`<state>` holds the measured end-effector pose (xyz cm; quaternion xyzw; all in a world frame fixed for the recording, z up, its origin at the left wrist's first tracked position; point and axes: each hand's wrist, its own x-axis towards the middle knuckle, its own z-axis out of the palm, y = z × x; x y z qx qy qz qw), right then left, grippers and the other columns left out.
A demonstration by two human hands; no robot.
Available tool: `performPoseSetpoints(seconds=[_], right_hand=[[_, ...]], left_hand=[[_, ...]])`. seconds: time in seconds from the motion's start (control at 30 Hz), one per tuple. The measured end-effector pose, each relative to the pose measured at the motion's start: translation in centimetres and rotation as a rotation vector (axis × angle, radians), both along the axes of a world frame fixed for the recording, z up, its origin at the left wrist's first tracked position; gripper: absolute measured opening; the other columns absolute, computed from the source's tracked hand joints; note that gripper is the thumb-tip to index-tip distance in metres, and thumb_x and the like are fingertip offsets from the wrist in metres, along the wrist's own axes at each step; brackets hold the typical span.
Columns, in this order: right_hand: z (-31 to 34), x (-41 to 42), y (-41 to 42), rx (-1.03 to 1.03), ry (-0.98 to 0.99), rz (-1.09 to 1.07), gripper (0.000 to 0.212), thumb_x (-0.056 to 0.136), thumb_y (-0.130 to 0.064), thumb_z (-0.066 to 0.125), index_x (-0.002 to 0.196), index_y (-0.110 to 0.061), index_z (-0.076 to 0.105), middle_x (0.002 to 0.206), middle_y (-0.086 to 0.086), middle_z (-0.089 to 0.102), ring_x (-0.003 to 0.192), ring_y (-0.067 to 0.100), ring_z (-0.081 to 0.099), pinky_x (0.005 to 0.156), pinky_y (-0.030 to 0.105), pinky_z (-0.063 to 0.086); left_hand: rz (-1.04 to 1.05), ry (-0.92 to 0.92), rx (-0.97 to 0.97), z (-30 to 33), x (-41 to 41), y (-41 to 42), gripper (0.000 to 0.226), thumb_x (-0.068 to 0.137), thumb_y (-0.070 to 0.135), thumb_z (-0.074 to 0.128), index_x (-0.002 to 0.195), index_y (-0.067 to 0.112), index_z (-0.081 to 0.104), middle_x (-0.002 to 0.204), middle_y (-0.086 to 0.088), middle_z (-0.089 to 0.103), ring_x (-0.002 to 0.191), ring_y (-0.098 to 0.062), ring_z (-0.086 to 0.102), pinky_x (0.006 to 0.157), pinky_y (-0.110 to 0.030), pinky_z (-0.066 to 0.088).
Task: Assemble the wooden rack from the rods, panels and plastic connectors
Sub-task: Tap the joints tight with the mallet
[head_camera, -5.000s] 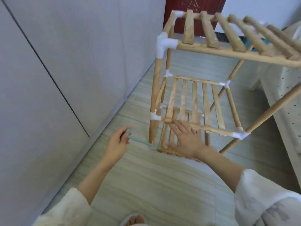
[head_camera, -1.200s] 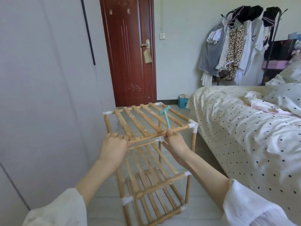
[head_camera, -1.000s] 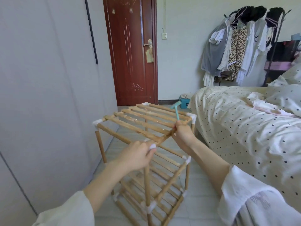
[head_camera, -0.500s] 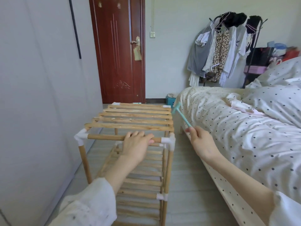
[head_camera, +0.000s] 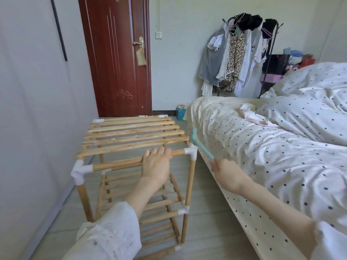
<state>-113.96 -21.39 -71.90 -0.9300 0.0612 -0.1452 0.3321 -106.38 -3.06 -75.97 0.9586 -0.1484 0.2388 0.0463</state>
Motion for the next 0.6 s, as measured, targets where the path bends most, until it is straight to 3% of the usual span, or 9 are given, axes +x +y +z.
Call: performPoseSetpoints(seconds=[0.07, 0.17, 0.2, 0.27, 0.3, 0.43, 0.47, 0.57, 0.6], right_hand=[[-0.7, 0.6, -0.5, 0.014, 0.048, -0.023, 0.033, 0.102, -0.031, 0.027, 0.079, -0.014, 0.044, 0.083, 0.013, 0.053, 0.080, 0.031, 0.054, 0.070, 0.034, 0.039], [0.4, 0.3, -0.4, 0.134, -0.244, -0.116, 0.032, 0.102, -0.028, 0.026, 0.087, -0.008, 0.046, 0.077, 0.011, 0.053, 0.071, 0.030, 0.048, 0.063, 0.034, 0.034], [0.1, 0.3, -0.2, 0.115, -0.205, -0.086, 0.032, 0.102, -0.028, 0.026, 0.085, -0.008, 0.044, 0.075, 0.010, 0.052, 0.072, 0.031, 0.048, 0.063, 0.035, 0.034], [-1.7, -0.2, 0.1, 0.023, 0.057, 0.010, 0.034, 0.102, -0.030, 0.025, 0.077, -0.013, 0.040, 0.073, 0.006, 0.049, 0.078, 0.033, 0.051, 0.067, 0.034, 0.038], [-2.0, -0.3, 0.1, 0.018, 0.067, -0.004, 0.035, 0.102, -0.031, 0.026, 0.076, -0.013, 0.041, 0.074, 0.006, 0.050, 0.081, 0.034, 0.053, 0.069, 0.034, 0.039], [0.3, -0.4, -0.5, 0.188, -0.303, -0.148, 0.032, 0.101, -0.028, 0.027, 0.088, -0.006, 0.045, 0.072, 0.009, 0.053, 0.073, 0.034, 0.052, 0.064, 0.037, 0.036], [0.4, -0.5, -0.1, 0.157, -0.268, -0.133, 0.029, 0.102, -0.028, 0.026, 0.088, -0.007, 0.041, 0.073, 0.011, 0.053, 0.073, 0.035, 0.051, 0.064, 0.037, 0.036], [-1.8, -1.0, 0.3, 0.020, 0.130, -0.070, 0.027, 0.102, -0.030, 0.024, 0.089, -0.012, 0.038, 0.098, 0.017, 0.060, 0.082, 0.034, 0.052, 0.072, 0.036, 0.039], [-1.7, -0.7, -0.1, 0.014, 0.111, -0.065, 0.029, 0.102, -0.031, 0.025, 0.089, -0.011, 0.041, 0.099, 0.018, 0.061, 0.083, 0.034, 0.052, 0.073, 0.035, 0.039]], left_hand=[[-0.006, 0.004, -0.002, -0.1, 0.0, 0.1, 0.027, 0.102, 0.023, 0.030, 0.126, 0.023, 0.043, 0.120, 0.003, 0.053, 0.110, -0.019, 0.047, 0.091, -0.032, 0.033], [-0.009, -0.007, -0.006, -0.1, 0.0, 0.1, 0.025, 0.102, 0.023, 0.031, 0.123, 0.022, 0.044, 0.119, 0.003, 0.053, 0.108, -0.019, 0.048, 0.090, -0.032, 0.033], [-0.007, -0.005, -0.011, 0.1, 0.0, 0.1, 0.024, 0.102, 0.023, 0.030, 0.121, 0.021, 0.045, 0.117, 0.003, 0.054, 0.107, -0.019, 0.048, 0.090, -0.032, 0.033], [-0.001, 0.007, -0.017, 0.2, -0.1, 0.1, 0.022, 0.102, 0.023, 0.029, 0.117, 0.020, 0.046, 0.116, 0.003, 0.054, 0.106, -0.019, 0.048, 0.090, -0.032, 0.034], [-0.002, 0.006, -0.016, 0.1, -0.1, 0.1, 0.023, 0.102, 0.024, 0.029, 0.117, 0.020, 0.046, 0.115, 0.003, 0.054, 0.106, -0.019, 0.048, 0.091, -0.032, 0.034], [-0.012, -0.017, -0.023, 0.0, 0.0, 0.1, 0.024, 0.102, 0.025, 0.028, 0.118, 0.020, 0.046, 0.115, 0.003, 0.055, 0.105, -0.018, 0.048, 0.090, -0.032, 0.035], [-0.014, -0.016, -0.026, 0.1, 0.1, 0.1, 0.023, 0.102, 0.025, 0.029, 0.117, 0.020, 0.046, 0.115, 0.002, 0.055, 0.105, -0.018, 0.048, 0.091, -0.032, 0.035], [-0.008, 0.002, -0.035, 0.1, -0.1, 0.1, 0.024, 0.102, 0.025, 0.030, 0.118, 0.020, 0.047, 0.117, 0.002, 0.054, 0.108, -0.018, 0.048, 0.092, -0.032, 0.034], [-0.012, 0.001, -0.029, 0.0, -0.1, 0.1, 0.024, 0.102, 0.025, 0.029, 0.119, 0.020, 0.046, 0.117, 0.002, 0.054, 0.108, -0.018, 0.048, 0.092, -0.032, 0.035]])
